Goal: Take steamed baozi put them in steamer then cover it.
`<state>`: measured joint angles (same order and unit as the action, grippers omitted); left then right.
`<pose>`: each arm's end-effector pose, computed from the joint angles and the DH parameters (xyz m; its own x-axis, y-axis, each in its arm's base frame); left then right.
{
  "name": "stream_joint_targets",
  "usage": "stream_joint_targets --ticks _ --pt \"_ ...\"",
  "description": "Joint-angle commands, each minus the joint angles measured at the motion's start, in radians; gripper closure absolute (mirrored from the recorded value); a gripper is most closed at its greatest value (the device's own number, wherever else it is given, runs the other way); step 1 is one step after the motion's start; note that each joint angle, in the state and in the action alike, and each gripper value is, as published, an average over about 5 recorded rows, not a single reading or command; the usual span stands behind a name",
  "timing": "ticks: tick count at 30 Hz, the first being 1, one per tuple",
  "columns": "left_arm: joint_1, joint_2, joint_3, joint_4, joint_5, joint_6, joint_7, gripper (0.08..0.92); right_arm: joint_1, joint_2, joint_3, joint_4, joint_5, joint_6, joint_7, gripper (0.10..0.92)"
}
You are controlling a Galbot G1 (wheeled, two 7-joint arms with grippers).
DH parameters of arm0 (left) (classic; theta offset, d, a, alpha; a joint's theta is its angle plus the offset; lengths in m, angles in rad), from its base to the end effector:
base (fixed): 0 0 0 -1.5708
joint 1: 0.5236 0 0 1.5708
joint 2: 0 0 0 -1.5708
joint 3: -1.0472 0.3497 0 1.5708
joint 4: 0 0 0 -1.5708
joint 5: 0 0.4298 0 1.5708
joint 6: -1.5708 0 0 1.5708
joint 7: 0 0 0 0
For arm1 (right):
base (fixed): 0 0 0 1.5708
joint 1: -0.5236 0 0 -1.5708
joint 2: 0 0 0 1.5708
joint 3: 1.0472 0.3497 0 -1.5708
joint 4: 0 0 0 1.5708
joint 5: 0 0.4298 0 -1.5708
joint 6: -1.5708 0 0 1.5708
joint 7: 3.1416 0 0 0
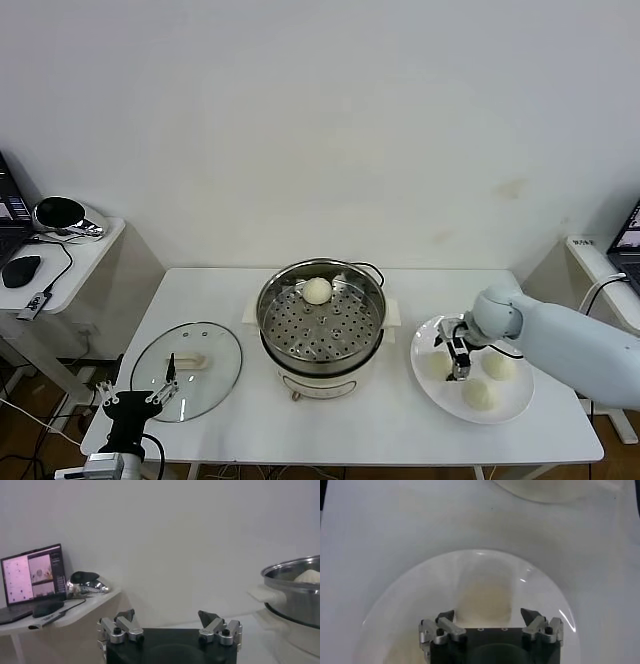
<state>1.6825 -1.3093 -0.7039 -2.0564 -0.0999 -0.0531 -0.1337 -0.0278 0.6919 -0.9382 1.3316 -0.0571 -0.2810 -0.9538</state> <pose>0.2260 0.1044 -0.3237 -0.9877 -0.1512 0.0395 -0.1388 0.9649 0.2228 0.5414 -0.0829 -0.2797 -0.1671 -0.1113 0.9796 -0.9755 -0.1257 -0.1806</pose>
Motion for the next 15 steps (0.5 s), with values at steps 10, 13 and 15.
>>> stream_joint_targets --ticks 10,13,15 --pt "0.005 0.001 -0.003 -0.005 -0.001 -0.002 0.0 0.177 0.034 -0.028 -0.002 0.02 0.003 0.0 -0.031 0.472" --pt "0.005 0.003 -0.003 -0.006 -0.002 -0.002 0.0 0.177 0.111 -0.073 -0.027 0.065 0.041 -0.006 -0.051 0.48" --pt "0.004 0.004 -0.003 -0.006 -0.002 -0.002 0.001 0.177 0.172 -0.108 -0.051 0.1 0.076 -0.013 -0.067 0.481"
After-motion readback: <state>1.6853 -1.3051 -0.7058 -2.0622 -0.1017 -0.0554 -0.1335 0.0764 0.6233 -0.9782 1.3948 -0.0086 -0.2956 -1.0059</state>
